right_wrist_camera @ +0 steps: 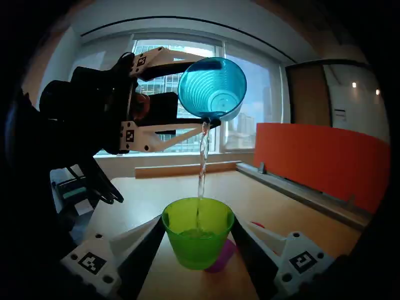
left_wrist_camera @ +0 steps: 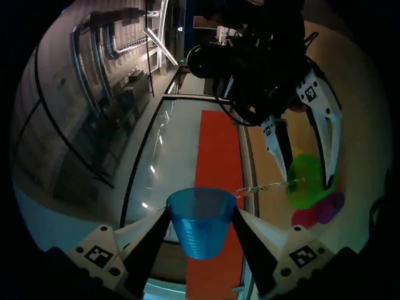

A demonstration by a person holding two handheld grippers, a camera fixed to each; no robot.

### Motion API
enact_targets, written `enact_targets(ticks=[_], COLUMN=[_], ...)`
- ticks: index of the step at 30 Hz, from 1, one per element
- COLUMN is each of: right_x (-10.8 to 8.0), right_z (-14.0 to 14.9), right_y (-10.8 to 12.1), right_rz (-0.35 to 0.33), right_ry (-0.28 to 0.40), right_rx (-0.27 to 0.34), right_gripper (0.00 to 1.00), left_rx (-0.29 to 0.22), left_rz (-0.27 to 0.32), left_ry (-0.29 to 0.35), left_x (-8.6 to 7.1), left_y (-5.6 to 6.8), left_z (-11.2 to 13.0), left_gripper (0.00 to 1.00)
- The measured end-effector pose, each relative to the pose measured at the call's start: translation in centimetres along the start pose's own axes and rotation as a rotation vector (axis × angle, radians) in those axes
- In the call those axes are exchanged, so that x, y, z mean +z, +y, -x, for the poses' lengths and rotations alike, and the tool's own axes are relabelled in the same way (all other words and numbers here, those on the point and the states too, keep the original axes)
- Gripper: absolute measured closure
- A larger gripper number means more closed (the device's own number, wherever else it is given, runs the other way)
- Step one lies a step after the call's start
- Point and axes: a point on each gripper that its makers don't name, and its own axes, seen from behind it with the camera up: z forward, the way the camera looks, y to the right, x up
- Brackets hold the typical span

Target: Pour water

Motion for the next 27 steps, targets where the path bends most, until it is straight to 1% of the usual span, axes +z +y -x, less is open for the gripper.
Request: enact_targets(ticks=[6,21,27], right_x=[0.0,0.1,0.1], right_z=[-0.1,-0.2,-0.3], right_y=[0.0,0.1,0.1], right_rz=[0.004,0.008,0.009], right_ry=[0.001,0.005,0.009], right_rx=[-0.001,0.000,0.004], right_gripper=[0.08,0.08,0.08], left_rx=[0.024,0.113,0.131], left_rz=[-0.007,-0.033,-0.039], left_ry=[0.001,0.006,0.013], left_x=[0.0,-0.3,-0.5], left_y=[-0.3,-0.6,-0.4], left_z=[-0.2,-0.7,-1.1], left_gripper=[0.14,0.14,0.14])
